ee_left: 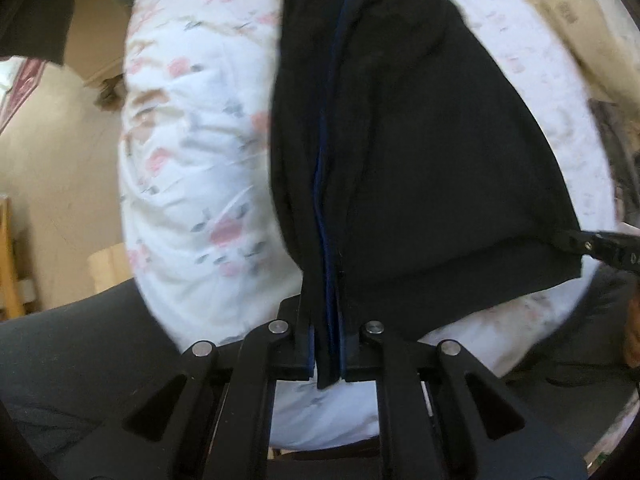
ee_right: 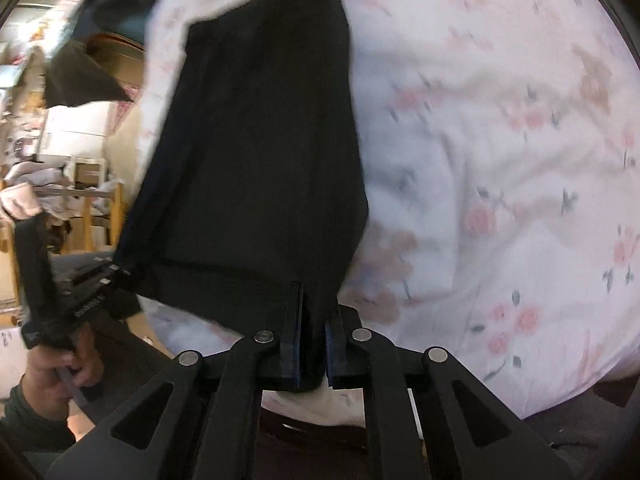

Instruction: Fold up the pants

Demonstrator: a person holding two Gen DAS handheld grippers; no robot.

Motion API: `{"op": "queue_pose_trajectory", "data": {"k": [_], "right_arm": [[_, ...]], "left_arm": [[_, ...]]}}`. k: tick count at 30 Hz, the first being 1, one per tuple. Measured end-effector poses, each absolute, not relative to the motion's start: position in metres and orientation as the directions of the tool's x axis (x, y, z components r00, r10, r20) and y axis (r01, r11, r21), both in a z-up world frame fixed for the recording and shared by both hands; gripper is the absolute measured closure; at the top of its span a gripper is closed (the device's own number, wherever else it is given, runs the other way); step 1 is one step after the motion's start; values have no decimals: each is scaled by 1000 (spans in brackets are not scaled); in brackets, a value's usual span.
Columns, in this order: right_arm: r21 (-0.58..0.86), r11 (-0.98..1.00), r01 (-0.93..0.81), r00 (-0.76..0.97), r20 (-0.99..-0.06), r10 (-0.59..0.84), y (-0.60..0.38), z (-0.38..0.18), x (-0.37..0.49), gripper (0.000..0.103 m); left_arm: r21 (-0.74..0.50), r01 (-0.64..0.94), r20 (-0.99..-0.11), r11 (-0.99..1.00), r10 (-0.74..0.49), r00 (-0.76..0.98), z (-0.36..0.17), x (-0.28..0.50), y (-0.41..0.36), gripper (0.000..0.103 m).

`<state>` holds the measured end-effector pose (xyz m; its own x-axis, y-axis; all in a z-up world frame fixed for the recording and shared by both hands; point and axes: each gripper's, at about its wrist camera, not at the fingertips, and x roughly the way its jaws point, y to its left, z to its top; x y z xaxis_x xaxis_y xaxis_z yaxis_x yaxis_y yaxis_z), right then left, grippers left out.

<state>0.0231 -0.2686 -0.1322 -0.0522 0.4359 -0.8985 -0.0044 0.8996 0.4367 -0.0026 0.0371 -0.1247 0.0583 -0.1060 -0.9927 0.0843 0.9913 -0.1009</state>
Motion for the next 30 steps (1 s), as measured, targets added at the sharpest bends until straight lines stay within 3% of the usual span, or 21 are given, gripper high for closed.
{"op": "queue_pose_trajectory", "data": {"k": [1, 2, 3, 5, 6, 12, 20, 23, 30], "right_arm": [[416, 909, -8, -48, -908, 415, -270, -133, 23, 90], [397, 918, -6, -43, -917, 396, -271, -133, 24, 88], [390, 921, 1, -35, -920, 390, -274, -132, 22, 79], [386, 922, 28, 10, -922, 386, -285, -124, 26, 61], [381, 924, 27, 25, -925, 380, -287, -120, 28, 51], [443, 894, -59, 154, -881, 447, -297, -90, 39, 50], [549, 836, -9, 261, -806, 532, -319, -82, 66, 50], [541, 841, -26, 292, -800, 524, -315, -79, 79, 50], [531, 846, 44, 361, -798, 483, -333, -74, 102, 50]], "left_arm": [[-76, 59, -996, 995, -80, 51, -126, -3, 41, 92], [-56, 46, -997, 997, -58, 50, -126, -3, 43, 80], [-34, 28, -998, 999, -35, 57, -124, -3, 47, 61], [-51, 2, -995, 999, -51, 82, -118, -1, 53, 47], [-45, -3, -995, 999, -44, 94, -113, 0, 56, 47], [-45, -38, -985, 998, -38, 171, -85, 20, 71, 47], [-53, -32, -969, 998, -44, 242, -50, 70, 75, 46], [-9, -63, -965, 998, 8, 263, -48, 89, 79, 46], [-26, -98, -966, 995, 0, 257, -57, 114, 81, 46]]}}
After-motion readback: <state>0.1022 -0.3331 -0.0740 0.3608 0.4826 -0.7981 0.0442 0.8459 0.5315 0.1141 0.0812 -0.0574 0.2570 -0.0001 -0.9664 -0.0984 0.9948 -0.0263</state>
